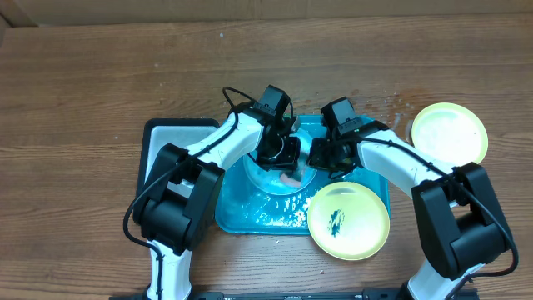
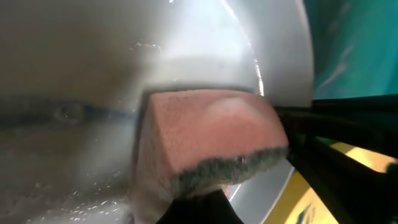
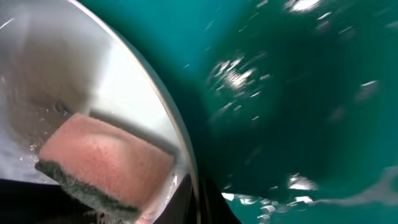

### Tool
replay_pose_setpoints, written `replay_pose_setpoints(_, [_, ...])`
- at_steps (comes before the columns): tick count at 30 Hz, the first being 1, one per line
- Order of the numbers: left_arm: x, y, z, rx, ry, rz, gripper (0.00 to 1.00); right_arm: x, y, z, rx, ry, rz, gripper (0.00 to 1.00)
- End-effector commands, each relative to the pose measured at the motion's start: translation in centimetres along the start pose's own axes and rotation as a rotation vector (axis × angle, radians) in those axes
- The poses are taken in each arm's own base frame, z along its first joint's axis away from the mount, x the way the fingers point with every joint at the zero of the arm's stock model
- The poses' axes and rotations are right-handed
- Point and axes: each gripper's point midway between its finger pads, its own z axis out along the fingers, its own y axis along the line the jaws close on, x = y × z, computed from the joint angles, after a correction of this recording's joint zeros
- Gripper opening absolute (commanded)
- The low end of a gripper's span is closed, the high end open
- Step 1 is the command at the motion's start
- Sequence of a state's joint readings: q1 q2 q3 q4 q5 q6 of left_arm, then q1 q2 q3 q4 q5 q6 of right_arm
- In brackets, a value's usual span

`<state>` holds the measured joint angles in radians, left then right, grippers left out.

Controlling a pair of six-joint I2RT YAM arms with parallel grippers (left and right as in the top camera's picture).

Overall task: Clean dirty plates on tray and stack at the side
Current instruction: 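Bring the sponge with the left gripper onto the light-blue plate, then scrub the light-blue plate with the sponge in the left gripper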

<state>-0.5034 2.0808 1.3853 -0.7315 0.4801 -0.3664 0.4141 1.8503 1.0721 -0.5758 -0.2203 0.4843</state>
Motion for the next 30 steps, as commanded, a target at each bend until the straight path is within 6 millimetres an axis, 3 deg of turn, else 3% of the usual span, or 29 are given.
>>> replay_pose_setpoints(1, [0.3, 6.8, -0.3, -0.342, -0.021, -0.052, 0.04, 2.0, 0.4, 0.9, -0.013, 0.059, -0.026, 0.04])
replay_pose_setpoints(3, [0.5, 9.4, -1.5, -0.499, -0.031, -0.059, 0.04, 1.9, 0.4, 0.9, -0.014, 0.058, -0.026, 0.04])
replay_pose_setpoints(7, [0.2, 12.3, -3.5, -0.697, -0.084, -0.099, 0.04, 1.9, 0.4, 0.9, -0.014, 0.058, -0.026, 0.04])
replay_pose_setpoints(12, [-0.2, 14.7, -6.0, -0.879, -0.188, -0.205, 0.04, 1.9, 0.4, 0.9, -0.013, 0.059, -0.026, 0.04])
replay_pose_setpoints(17, [-0.6, 15.4, -7.0, -0.941, -0.253, -0.252, 0.04, 1.9, 0.3, 0.9, -0.013, 0.059, -0.026, 0.04])
replay_pose_setpoints(20, [-0.3, 13.5, -4.9, -0.788, -0.185, -0.239, 0.04, 1.9, 0.4, 0.9, -0.013, 0.058, -0.026, 0.04])
replay_pose_setpoints(24, [-0.1, 6.3, -0.3, -0.318, -0.032, -0.056, 0.04, 1.9, 0.4, 0.9, -0.012, 0.057, -0.027, 0.04])
replay_pose_setpoints(28, [0.3, -0.4, 0.6, 0.055, 0.031, -0.008, 0.04, 1.9, 0.3, 0.9, -0.010, 0.057, -0.027, 0.04])
replay_pose_setpoints(30, [0.2, -2.6, 0.6, 0.170, 0.041, 0.009, 0.04, 1.9, 0.3, 0.9, -0.010, 0.056, -0.027, 0.04])
